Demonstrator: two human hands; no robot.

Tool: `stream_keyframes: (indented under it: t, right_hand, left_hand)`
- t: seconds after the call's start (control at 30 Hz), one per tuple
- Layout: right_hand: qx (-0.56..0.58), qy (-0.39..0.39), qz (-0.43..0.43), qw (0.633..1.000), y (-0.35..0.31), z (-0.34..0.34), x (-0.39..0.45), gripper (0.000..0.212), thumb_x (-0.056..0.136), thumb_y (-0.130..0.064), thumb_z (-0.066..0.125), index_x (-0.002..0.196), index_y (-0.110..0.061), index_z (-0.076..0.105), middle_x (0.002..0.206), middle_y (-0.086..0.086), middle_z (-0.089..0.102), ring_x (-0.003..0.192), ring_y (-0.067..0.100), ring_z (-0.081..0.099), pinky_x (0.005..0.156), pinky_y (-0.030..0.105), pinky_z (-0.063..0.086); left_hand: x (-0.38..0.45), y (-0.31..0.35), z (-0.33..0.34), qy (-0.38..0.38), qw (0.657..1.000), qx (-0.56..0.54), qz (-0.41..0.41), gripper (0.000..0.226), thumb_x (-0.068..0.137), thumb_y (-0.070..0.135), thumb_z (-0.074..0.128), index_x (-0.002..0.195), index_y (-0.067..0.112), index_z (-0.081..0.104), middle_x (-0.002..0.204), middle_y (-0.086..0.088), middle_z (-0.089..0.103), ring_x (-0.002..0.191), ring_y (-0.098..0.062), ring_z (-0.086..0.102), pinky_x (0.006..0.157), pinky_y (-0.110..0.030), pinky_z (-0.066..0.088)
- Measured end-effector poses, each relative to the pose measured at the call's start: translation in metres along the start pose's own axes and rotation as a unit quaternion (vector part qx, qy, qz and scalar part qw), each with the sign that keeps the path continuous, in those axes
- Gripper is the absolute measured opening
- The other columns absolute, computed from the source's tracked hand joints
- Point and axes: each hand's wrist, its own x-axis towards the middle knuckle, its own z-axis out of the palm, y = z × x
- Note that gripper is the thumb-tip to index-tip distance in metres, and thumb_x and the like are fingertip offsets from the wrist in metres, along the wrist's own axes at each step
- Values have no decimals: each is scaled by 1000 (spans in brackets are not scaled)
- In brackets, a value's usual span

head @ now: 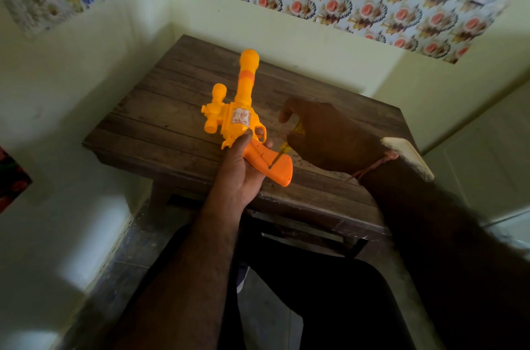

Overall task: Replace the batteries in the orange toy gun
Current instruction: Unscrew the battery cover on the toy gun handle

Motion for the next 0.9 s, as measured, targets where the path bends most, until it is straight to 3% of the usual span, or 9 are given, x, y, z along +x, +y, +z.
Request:
stream_keyframes:
  t: [0.1, 0.3, 0.47, 0.6, 0.7, 0.77, 0.9]
  right_hand:
    - [-11, -20, -3, 1000, 0, 0, 1, 29, 84, -16, 63, 111, -17, 54, 91, -5, 51, 81, 13, 49, 57, 13, 32]
    - [-133, 14, -21, 991, -3, 0, 0, 20, 96, -20, 46, 106, -8, 59, 96, 7, 64, 84, 25, 61, 62, 28, 38]
    - [-2, -22, 26, 999, -3, -3, -1, 26, 85, -15, 61, 110, -16, 57, 92, -2, 57, 82, 15, 54, 57, 21, 37]
    - [-24, -19, 11, 999, -4, -3, -1, 26, 85, -20, 63, 109, -13, 58, 94, -3, 53, 84, 15, 51, 60, 24, 33]
    - [-92, 16, -2, 996, -5, 4, 0, 18, 92, -18, 52, 107, -11, 58, 97, 5, 64, 84, 23, 61, 65, 29, 43]
    - [-66, 35, 15, 997, -3, 5, 1, 18, 89, -18, 53, 106, -14, 57, 93, 6, 65, 81, 24, 61, 64, 31, 46]
    - [24, 6, 13, 1000, -3, 3, 3, 31, 82, -15, 65, 111, -17, 55, 83, -5, 55, 74, 12, 52, 55, 23, 36]
  left_hand:
    - [-2, 0, 3, -4, 1000, -13, -4, 53, 98, 23, 52, 148, 22, 37, 102, -2, 61, 85, -20, 60, 66, -38, 56]
    - [-2, 1, 2, -17, 1000, -6, -2, 49, 96, 25, 55, 143, 25, 41, 103, -1, 61, 86, -20, 59, 76, -41, 54]
    - [0, 0, 0, 4, 1000, -2, -7, 46, 97, 26, 55, 142, 25, 44, 103, -1, 63, 91, -21, 60, 78, -44, 51]
    - [-1, 0, 2, 19, 1000, -3, -10, 40, 98, 25, 53, 138, 25, 46, 104, -1, 64, 92, -19, 63, 77, -43, 51]
    - [-2, 0, 1, 19, 1000, 6, -6, 47, 98, 26, 54, 143, 26, 43, 106, -1, 64, 92, -21, 62, 80, -43, 48]
    - [-2, 0, 2, 23, 1000, 6, -6, 47, 98, 26, 54, 143, 25, 43, 105, -1, 64, 93, -21, 62, 80, -43, 48]
    - [-5, 1, 5, 25, 1000, -9, -9, 42, 99, 24, 53, 139, 24, 46, 103, -2, 65, 87, -18, 65, 76, -40, 52]
